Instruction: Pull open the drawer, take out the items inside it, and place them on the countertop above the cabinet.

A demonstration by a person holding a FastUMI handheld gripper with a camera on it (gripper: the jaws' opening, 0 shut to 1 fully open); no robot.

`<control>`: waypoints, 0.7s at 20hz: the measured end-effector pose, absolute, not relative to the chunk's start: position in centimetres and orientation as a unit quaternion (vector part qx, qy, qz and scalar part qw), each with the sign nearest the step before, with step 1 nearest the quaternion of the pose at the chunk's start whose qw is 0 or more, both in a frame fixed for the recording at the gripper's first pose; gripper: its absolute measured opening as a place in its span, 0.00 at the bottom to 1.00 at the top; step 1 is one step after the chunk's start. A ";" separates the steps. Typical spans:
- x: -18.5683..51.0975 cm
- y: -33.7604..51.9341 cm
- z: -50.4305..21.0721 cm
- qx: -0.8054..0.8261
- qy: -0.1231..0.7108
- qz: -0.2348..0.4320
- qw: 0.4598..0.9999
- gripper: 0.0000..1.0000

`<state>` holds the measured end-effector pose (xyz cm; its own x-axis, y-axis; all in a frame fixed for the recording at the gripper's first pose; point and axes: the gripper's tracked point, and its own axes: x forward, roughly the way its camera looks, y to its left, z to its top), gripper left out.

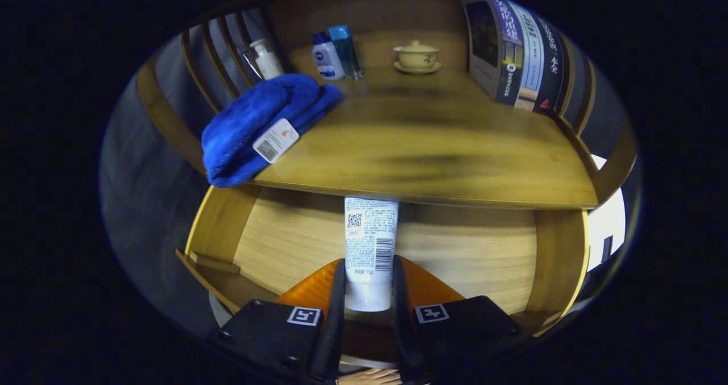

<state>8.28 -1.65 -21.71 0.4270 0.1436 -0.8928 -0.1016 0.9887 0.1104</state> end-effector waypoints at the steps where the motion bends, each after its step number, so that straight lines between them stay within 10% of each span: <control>1: 7.6 -1.7 -21.4 0.018 0.527 0.076 0.846 0.46; 14: 4.4 -2.9 -16.3 0.022 0.468 0.080 0.880 0.46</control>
<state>4.42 -2.88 -16.33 0.5492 0.1619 -0.8199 -0.1199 0.9862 0.1144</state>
